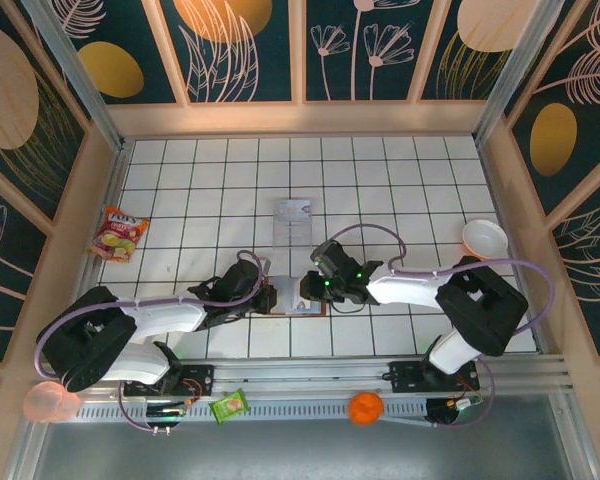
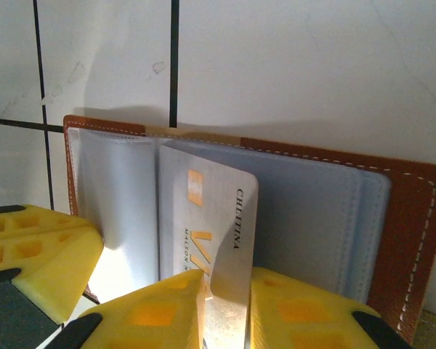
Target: Take the credit cards out of the card holder
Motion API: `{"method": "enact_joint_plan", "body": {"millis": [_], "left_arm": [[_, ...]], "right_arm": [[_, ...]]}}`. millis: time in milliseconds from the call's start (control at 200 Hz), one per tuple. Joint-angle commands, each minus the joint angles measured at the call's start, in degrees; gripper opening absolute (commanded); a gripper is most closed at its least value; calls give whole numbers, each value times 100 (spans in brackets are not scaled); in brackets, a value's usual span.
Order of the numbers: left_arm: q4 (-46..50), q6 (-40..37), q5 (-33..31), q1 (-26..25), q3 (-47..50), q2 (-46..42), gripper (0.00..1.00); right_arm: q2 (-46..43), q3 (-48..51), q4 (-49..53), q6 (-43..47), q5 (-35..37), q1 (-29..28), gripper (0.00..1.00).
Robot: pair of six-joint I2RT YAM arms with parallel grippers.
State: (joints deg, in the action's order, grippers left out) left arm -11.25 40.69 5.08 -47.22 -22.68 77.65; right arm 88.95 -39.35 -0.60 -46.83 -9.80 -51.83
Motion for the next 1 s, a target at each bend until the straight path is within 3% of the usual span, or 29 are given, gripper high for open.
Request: {"method": "enact_joint_plan", "body": {"millis": [0, 120, 240, 415, 550, 811, 996], "left_arm": [[349, -78, 51, 7, -70, 106, 0], [384, -58, 31, 20, -96, 39, 0], [404, -67, 38, 67, -88, -119, 3], [455, -133, 145, 151, -129, -252, 7], [636, -175, 206, 162, -267, -374, 16], [1028, -145, 230, 219, -319, -776, 58], [1261, -21, 170, 247, -265, -1028, 95]], "right_arm": [[-68, 89, -267, 72, -72, 85, 18], [-208, 85, -83, 366, 100, 175, 0], [-553, -93, 269, 1180, 289, 272, 0], [-960, -934, 1096, 3039, 531, 296, 0], [-912, -1696, 1654, 4328, 617, 323, 0], [-412, -3034, 2442, 6591, 444, 727, 0], [394, -4180, 3248, 7746, 86, 1028, 0]]}}
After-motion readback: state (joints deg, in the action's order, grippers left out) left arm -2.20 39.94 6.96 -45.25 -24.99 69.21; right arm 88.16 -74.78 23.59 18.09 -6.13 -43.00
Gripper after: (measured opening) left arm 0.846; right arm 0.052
